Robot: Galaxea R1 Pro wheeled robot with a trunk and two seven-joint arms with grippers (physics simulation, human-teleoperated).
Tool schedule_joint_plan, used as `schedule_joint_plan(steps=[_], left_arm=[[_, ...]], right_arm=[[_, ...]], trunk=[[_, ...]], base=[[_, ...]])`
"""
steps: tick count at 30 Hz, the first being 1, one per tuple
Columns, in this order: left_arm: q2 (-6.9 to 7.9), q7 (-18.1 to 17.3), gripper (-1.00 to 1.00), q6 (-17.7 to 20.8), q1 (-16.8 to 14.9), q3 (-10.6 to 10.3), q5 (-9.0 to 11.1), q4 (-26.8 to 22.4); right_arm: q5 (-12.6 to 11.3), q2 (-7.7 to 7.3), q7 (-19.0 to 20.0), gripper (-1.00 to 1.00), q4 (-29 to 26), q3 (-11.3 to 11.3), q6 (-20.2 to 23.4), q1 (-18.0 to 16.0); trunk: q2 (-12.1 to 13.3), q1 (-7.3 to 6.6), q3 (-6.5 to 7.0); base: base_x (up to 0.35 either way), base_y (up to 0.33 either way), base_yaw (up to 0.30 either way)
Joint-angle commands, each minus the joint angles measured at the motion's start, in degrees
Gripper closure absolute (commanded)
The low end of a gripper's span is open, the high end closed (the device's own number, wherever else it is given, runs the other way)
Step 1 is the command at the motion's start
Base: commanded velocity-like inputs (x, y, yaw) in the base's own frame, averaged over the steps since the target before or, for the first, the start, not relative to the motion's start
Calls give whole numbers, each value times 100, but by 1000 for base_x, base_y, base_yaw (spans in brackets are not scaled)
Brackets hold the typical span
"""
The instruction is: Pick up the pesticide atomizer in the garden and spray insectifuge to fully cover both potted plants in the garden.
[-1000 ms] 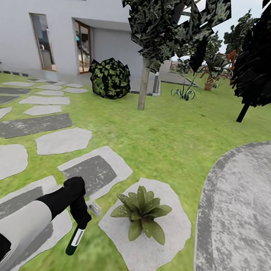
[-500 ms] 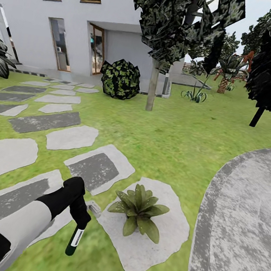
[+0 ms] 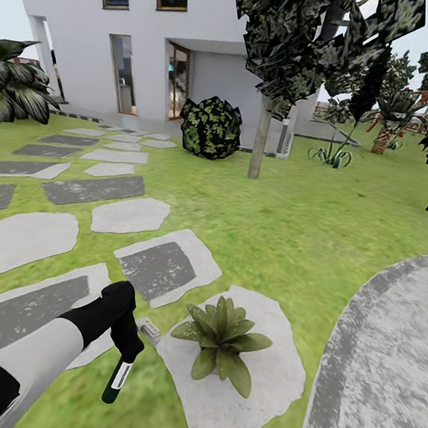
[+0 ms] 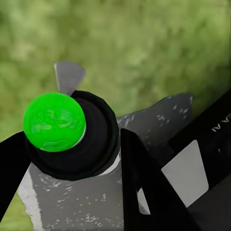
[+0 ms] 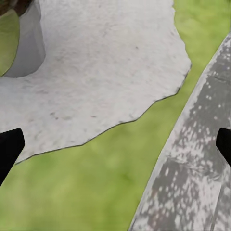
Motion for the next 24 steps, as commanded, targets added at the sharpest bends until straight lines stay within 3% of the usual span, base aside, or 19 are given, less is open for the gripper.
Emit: schedule_joint_plan(steps=[1,6,15,24], left_arm=[[-1,-59,100,37,-5,-17,-44,-7],[3,-58,100,32,4,-15,-9,28],[11,-58,100,32,17,2,4,50],[-7,-58,100,32,83,10,5,67]], right_arm=[[4,-1,51,-100,2,-49,-10,-3],[-1,0,51,-100,-1,-49,-10,0],[-1,-48,42,-100,-7,-64,-19,-1],[-1,-53,42,-100,-7,-58,-19,2]], trunk=[[-2,1,-6],[-2,1,-6],[-2,1,-6],[-2,1,-6]], base=[[158,-231,277],[141,-243,277],[18,-268,24],[-150,-241,83]])
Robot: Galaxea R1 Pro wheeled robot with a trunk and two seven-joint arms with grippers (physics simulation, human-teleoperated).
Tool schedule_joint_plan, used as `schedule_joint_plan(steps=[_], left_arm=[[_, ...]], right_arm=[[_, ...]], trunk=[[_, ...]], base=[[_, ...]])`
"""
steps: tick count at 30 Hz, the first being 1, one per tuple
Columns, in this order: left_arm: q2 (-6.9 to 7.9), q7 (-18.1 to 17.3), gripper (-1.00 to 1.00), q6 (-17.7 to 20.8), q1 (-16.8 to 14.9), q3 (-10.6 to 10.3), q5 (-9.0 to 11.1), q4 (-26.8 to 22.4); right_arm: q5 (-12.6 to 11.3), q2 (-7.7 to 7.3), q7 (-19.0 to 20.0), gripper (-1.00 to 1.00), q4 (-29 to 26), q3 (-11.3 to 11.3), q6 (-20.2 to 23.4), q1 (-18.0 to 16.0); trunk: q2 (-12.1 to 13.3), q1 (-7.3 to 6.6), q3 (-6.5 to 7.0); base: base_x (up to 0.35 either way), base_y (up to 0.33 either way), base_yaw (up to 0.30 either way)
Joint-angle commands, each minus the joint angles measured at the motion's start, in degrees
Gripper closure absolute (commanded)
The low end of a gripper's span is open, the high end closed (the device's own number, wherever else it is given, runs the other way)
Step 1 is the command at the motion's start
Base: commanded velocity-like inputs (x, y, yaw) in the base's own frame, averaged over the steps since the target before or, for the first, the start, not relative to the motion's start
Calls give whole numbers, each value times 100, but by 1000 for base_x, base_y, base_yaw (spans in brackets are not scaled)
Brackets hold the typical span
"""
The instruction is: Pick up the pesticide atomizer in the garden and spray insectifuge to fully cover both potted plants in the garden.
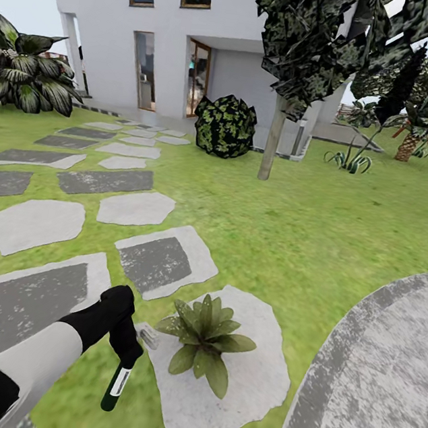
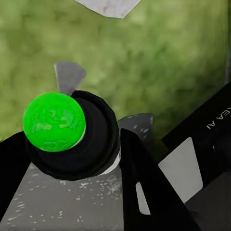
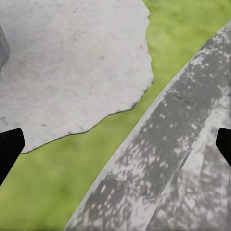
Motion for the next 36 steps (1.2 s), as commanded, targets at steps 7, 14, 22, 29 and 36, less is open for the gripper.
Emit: schedule_joint_plan(steps=[7,14,22,29,36], left_arm=[[2,-59,100,39,-4,299,-56,-10],[-4,-52,100,33,30,359,-66,-10],[-7,-49,100,27,89,354,-84,-10],[-9,577,100,15,476,352,-58,-12],[-25,635,100,24,489,370,-66,-77]], right_arm=[[4,0,51,-100,2,-48,-10,-6],[4,0,51,-100,3,-45,-10,-4],[4,0,53,-100,4,-46,-10,-4],[4,0,53,-100,3,-48,-10,-4],[4,5,60,-100,10,-51,-9,-4]], trunk=[[-3,-3,-6],[-3,-3,-6],[-3,-3,-6],[-3,-3,-6],[-3,-3,-6]], base=[[-55,-242,267],[-1,-258,274],[0,-161,275],[0,-4,270],[11,-41,49]])
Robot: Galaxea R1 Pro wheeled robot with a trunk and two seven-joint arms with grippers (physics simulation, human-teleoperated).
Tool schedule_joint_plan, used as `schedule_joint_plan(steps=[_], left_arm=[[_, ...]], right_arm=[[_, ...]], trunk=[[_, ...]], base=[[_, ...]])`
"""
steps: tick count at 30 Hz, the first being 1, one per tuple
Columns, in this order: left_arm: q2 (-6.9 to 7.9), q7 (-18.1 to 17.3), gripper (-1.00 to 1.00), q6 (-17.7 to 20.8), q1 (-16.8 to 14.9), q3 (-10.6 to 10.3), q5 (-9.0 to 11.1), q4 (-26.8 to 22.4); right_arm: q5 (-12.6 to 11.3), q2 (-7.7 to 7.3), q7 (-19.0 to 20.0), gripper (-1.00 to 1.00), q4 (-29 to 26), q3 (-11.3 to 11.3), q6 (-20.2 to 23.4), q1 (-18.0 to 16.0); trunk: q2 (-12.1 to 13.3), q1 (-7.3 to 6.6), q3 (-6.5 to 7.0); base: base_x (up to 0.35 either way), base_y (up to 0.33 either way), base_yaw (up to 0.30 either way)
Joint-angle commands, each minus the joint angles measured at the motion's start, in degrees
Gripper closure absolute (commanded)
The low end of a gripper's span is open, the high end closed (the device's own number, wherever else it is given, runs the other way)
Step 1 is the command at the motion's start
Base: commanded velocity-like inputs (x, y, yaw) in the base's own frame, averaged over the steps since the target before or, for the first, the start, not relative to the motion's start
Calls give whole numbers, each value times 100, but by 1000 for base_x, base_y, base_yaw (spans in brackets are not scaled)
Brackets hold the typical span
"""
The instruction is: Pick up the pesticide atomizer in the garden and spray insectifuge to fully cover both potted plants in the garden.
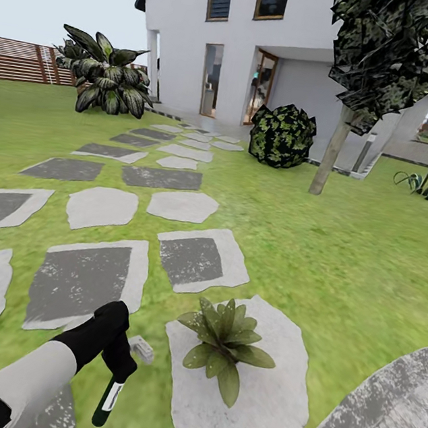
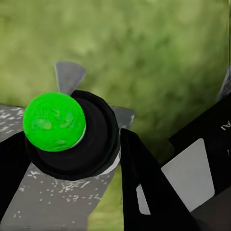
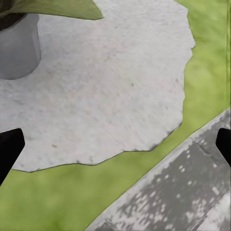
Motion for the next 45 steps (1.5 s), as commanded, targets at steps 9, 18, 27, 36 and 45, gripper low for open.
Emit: schedule_joint_plan(steps=[9,18,27,36,45], left_arm=[[4,-59,100,35,-2,-20,-46,-24],[4,-59,100,35,-4,-10,-46,-33],[4,-59,100,43,-3,-9,-46,-33],[22,-87,100,41,-12,-30,-54,-33],[345,-129,100,38,-147,-103,-89,41]], right_arm=[[5,3,44,-100,4,-46,-10,-4],[5,3,50,-100,4,-46,-10,-6],[5,3,51,-100,4,-46,-10,-5],[5,3,51,-100,4,-46,-10,-5],[5,3,51,-100,4,-46,-8,-3]], trunk=[[-2,0,-2],[-2,0,0],[-2,0,0],[-2,0,0],[-2,0,0]], base=[[-8,-270,85],[-71,-272,45],[48,-272,0],[134,-164,0],[2,-2,0]])
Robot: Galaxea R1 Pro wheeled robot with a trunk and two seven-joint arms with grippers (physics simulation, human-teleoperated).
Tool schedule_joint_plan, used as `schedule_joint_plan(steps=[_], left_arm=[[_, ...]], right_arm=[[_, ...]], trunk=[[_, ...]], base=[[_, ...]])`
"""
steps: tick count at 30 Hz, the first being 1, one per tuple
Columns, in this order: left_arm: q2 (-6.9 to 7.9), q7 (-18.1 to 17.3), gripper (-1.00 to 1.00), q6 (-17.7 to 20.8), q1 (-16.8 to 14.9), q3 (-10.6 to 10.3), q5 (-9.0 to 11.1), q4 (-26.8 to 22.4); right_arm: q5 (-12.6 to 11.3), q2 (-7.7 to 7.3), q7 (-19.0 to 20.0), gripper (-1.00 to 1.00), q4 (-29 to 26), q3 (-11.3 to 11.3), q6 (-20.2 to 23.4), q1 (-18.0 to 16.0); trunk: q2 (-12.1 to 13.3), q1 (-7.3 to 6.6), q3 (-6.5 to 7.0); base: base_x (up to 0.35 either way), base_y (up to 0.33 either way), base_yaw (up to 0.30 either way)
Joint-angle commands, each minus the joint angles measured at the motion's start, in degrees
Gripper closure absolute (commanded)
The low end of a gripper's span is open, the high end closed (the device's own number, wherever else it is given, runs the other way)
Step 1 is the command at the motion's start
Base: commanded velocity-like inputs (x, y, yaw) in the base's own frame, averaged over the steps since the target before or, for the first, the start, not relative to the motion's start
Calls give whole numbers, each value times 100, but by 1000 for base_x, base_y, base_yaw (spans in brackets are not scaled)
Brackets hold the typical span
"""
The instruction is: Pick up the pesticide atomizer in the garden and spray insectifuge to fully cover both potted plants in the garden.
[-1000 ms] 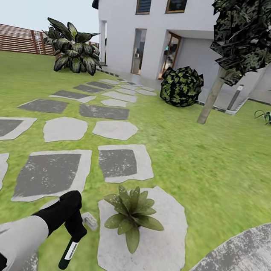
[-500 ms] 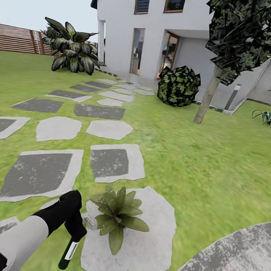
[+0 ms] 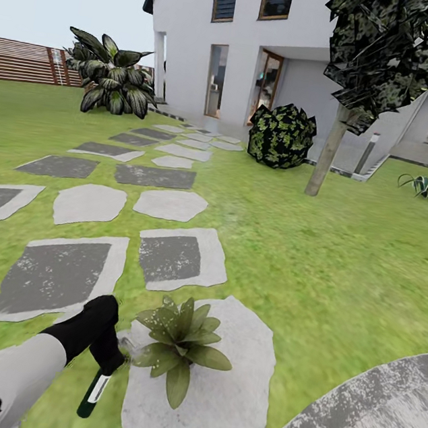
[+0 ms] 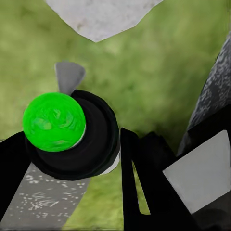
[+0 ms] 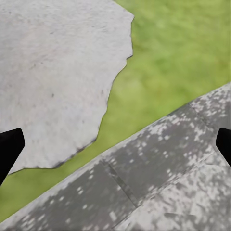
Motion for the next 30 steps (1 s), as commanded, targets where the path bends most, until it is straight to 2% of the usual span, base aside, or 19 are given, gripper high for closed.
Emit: schedule_joint_plan(steps=[1,3,6,8,10,11,12,14,17,22,30], left_arm=[[62,-62,100,37,5,-19,-23,-10],[273,-67,100,-137,24,-22,-23,-8],[308,-68,100,-229,33,-36,-23,-7],[252,-68,100,-248,-1,-70,-23,-14],[40,-137,100,-253,-48,-162,-27,-29],[-119,-184,100,-251,-59,-353,-27,-73],[-159,-234,100,-246,-67,-436,-24,-90],[-184,-554,100,-253,-143,-484,-28,-105],[-167,-777,100,-249,-215,-496,-49,-110],[-89,-777,100,-262,-166,-486,-52,-85],[-158,-798,100,-260,-171,-498,-52,-95]], right_arm=[[4,0,51,-100,1,-49,-11,-5],[4,1,51,-100,1,-49,-12,-7],[4,2,51,-100,1,-49,-13,-6],[4,6,50,-100,1,-49,-13,-7],[4,8,50,-100,1,-44,-13,-8],[4,8,49,-100,1,-45,-11,-7],[4,8,48,-100,1,-44,-12,-5],[4,8,47,-100,1,-41,-11,-7],[4,3,48,-100,1,-46,-12,-6],[4,0,44,-100,1,-49,-11,-5],[4,-5,47,-100,1,-49,-12,-3]], trunk=[[-2,-1,-5],[-2,-1,-5],[-2,-1,-5],[-2,-1,-5],[-2,-1,-5],[-2,-1,-5],[-2,-1,-5],[-2,-1,-5],[-2,-1,-5],[-2,-1,-5],[-2,-1,-5]], base=[[0,0,0],[0,0,0],[0,0,0],[0,0,29],[0,0,172],[0,0,256],[0,0,264],[0,0,268],[0,0,145],[0,0,18],[111,-65,142]])
